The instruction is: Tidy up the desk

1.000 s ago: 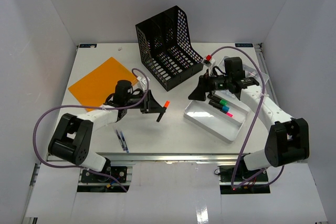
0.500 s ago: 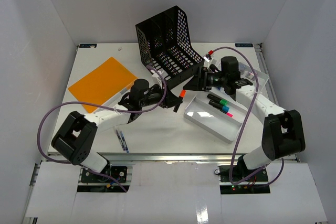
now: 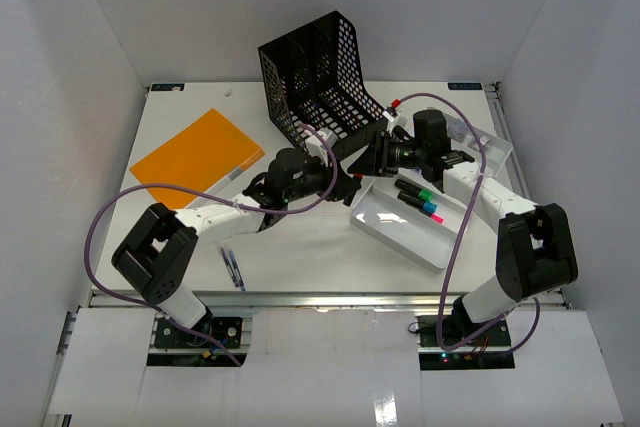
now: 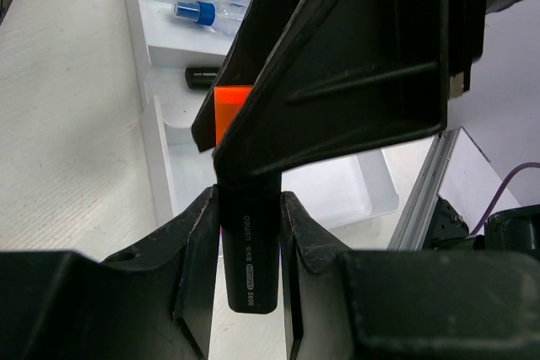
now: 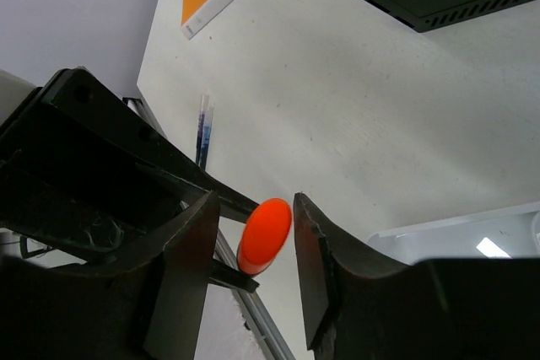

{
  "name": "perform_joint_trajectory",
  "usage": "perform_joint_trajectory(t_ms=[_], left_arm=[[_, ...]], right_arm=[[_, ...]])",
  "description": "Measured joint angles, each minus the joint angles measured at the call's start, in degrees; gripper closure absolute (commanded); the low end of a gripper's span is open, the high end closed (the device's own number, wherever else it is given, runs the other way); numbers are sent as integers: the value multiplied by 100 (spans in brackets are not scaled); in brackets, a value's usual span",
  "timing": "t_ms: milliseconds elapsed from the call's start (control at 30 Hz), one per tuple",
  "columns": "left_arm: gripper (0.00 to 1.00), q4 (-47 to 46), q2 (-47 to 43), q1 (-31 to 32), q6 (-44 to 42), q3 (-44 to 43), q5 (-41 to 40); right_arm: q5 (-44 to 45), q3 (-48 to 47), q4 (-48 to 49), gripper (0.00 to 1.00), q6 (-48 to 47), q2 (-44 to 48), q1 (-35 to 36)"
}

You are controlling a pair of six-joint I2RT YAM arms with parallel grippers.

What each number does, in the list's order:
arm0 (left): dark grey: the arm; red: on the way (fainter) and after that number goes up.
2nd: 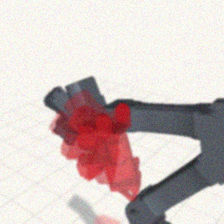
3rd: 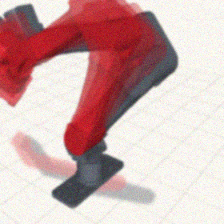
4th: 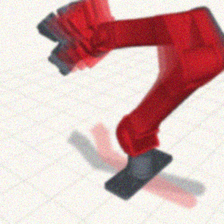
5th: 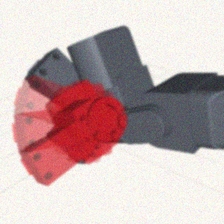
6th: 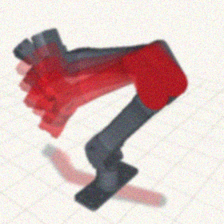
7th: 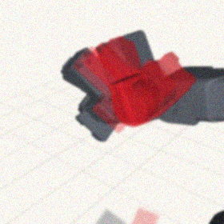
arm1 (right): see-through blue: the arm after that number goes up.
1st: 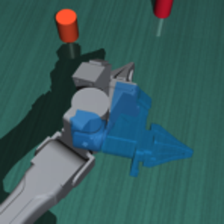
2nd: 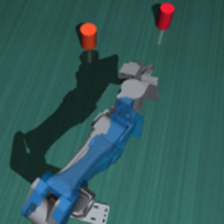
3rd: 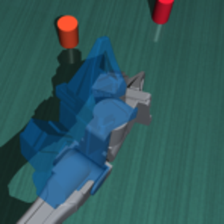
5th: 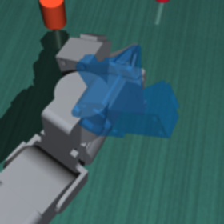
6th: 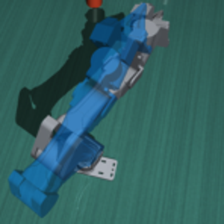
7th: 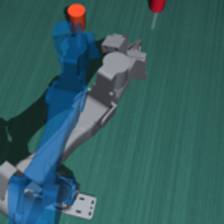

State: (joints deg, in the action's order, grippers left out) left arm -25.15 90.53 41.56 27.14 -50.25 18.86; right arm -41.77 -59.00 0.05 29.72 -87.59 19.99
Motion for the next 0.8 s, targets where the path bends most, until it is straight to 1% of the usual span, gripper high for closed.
perform_joint_trajectory(t_ms=[67, 167, 200, 267, 333, 467, 633, 733, 800], left_arm=[[82, 35, 69, 44, -23, -87, -67], [73, 96, 95, 82, -44, -140, -134], [68, 112, 97, 91, -53, -143, -157], [54, 119, 98, 101, -59, -154, -218], [30, 118, 98, 106, -46, -162, -253], [2, 117, 84, 125, 11, -167, -387], [2, 119, -157, 125, 35, -20, -483], [2, 157, -667, 127, 37, 368, -527], [2, 255, -1197, 127, 48, 720, -617]], right_arm=[[45, 11, 16, 74, -15, 1, 38], [142, 66, 50, 81, -9, 5, 32], [154, 74, 52, 82, -18, 9, 31], [163, 85, 55, 83, -31, 27, 28], [174, 123, 88, 84, -57, 79, 30], [135, 169, 99, 86, -196, 205, 58], [87, 170, -68, 87, -747, 476, 38], [136, 170, -324, 88, -1264, 708, -112], [213, 170, -535, 88, -1684, 897, -290]])
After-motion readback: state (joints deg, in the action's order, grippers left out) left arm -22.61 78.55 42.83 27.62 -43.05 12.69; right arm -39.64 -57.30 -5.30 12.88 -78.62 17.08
